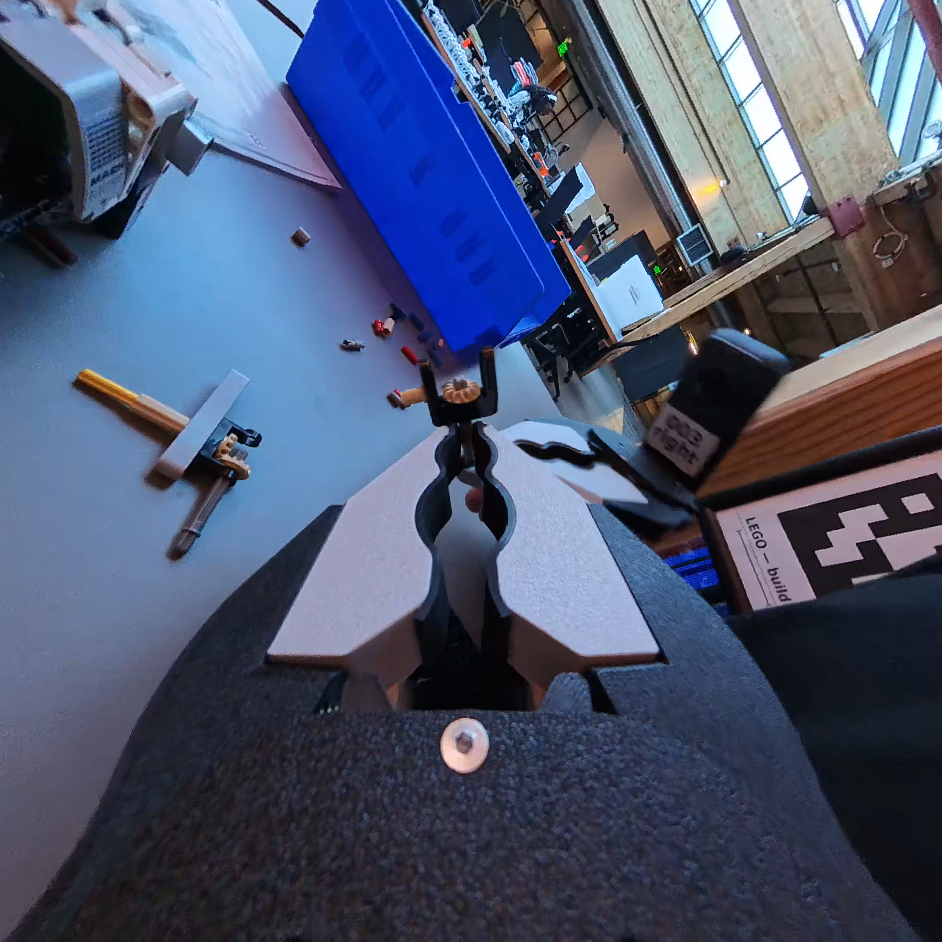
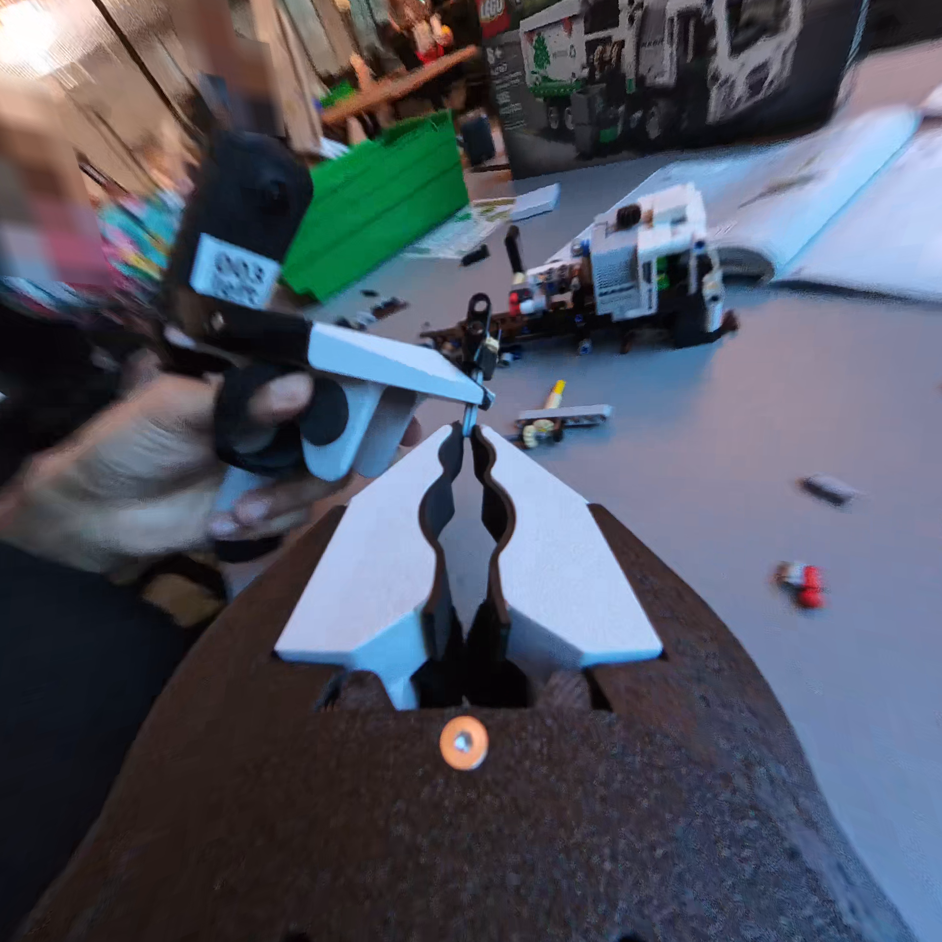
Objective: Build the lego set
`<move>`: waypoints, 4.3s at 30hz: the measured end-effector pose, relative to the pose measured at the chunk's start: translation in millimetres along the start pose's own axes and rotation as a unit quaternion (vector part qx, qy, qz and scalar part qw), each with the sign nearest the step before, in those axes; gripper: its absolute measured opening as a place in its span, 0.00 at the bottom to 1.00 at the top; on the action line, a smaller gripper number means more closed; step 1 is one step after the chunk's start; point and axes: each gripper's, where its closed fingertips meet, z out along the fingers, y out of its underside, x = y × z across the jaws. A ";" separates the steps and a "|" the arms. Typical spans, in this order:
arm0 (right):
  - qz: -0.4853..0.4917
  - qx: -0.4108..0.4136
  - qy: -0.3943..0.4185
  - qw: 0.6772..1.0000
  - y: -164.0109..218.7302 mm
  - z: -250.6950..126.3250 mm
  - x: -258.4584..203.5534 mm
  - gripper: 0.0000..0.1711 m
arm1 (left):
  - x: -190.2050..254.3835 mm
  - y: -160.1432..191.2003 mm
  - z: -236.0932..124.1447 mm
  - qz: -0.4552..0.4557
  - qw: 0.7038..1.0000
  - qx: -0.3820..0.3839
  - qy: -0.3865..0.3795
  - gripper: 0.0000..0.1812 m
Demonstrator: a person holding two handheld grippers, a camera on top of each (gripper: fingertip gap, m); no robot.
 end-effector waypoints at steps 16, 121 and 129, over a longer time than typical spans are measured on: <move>0.120 -0.016 -0.072 0.990 4.3 9.0 -3.8 0.02 | -7.6 1.9 -6.5 0.033 0.999 -0.032 0.009 0.01; 0.069 -0.110 -0.001 0.991 17.9 16.9 1.3 0.02 | -20.1 2.7 -28.6 0.054 0.991 -0.089 0.084 0.00; 0.055 -0.117 0.018 0.991 18.8 12.9 -0.1 0.02 | -20.5 -5.1 -31.0 0.087 0.990 -0.082 0.074 0.00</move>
